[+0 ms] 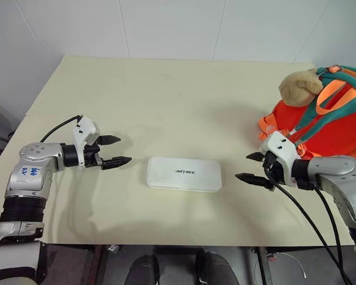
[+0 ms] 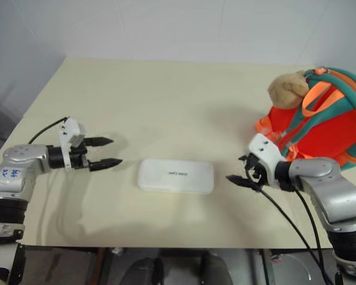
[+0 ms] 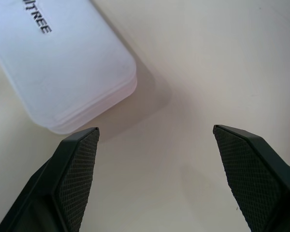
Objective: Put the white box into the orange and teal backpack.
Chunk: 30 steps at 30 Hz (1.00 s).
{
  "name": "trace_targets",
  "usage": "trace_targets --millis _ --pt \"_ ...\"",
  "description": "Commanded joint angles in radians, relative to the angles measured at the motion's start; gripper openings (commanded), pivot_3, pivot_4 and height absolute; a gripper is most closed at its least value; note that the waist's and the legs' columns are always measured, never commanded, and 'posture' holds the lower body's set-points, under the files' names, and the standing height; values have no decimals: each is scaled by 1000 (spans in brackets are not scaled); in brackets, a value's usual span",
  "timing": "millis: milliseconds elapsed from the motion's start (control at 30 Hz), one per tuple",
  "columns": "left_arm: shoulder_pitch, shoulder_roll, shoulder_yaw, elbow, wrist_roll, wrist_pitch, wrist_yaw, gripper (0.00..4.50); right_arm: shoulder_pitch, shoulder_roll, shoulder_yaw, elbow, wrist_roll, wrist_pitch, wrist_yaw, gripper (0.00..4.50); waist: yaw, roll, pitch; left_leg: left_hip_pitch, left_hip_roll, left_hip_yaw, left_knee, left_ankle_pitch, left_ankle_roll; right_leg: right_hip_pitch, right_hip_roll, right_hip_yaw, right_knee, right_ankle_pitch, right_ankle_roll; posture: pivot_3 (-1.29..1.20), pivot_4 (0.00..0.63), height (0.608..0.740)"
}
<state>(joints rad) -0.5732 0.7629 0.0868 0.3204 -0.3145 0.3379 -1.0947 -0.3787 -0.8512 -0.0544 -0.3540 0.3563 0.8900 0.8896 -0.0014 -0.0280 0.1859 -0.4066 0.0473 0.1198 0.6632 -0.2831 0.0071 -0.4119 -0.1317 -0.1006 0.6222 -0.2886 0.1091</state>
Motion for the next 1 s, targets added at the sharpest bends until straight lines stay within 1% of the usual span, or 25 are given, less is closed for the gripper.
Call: trace_targets --millis 33,67,133,233,300,367,467,533,600,767,1000 --pt "-7 -9 50 -16 -43 -52 -19 4489 14 37 -45 -51 44 28 -46 4500 0 0 0 0 0 0 0 0 0 0 0 0 0 0 0 0 150 740" --pt "-25 -30 67 10 -40 -86 14 4489 10 59 -54 -45 48 43 -77 4500 0 0 0 0 0 0 0 0 0 0 0 0 0 0 0 0 150 740" --pt "-37 -47 90 28 -78 -18 20 4489 4 116 -89 -27 71 110 -145 4500 0 0 0 0 0 0 0 0 0 0 0 0 0 0 0 0 150 740" --pt "-23 -47 87 3 -132 151 13 4489 6 171 -130 -28 112 180 -196 4500 0 0 0 0 0 0 1 0 0 0 0 0 2 0 0 0 150 740" --pt "-27 -62 103 -5 -176 255 41 4489 5 209 -155 -36 145 228 -227 4500 -1 0 0 0 0 0 1 0 0 0 0 0 2 0 0 0 150 740" --pt "-50 -63 97 21 -215 408 50 4489 2 235 -175 -30 172 278 -252 4500 -1 0 0 0 0 0 1 0 0 0 0 0 2 0 0 0 150 740" --pt "-78 -59 90 54 -253 573 61 4489 0 261 -206 -16 203 329 -282 4500 -1 0 0 0 0 -1 1 0 0 0 1 0 2 0 0 0 150 740" --pt "-82 -56 97 44 -282 640 46 4489 1 274 -221 -12 229 362 -292 4500 -1 0 0 0 0 -1 1 0 0 0 1 0 2 0 0 0 150 740" --pt "-78 -51 108 27 -299 679 51 4489 0 287 -234 -16 251 384 -303 4500 -2 0 0 0 0 -1 1 0 0 0 1 0 2 0 0 0 150 740" --pt "-51 -30 123 -13 -323 714 43 4489 -8 333 -261 -44 325 440 -325 4500 -5 0 0 0 0 -2 0 0 0 0 1 1 2 0 0 0 150 740" --pt "-26 -21 135 -39 -342 721 43 4489 -2 374 -218 -53 369 462 -353 4500 -2 0 0 0 0 -2 0 0 0 0 0 1 2 0 0 0 150 740"
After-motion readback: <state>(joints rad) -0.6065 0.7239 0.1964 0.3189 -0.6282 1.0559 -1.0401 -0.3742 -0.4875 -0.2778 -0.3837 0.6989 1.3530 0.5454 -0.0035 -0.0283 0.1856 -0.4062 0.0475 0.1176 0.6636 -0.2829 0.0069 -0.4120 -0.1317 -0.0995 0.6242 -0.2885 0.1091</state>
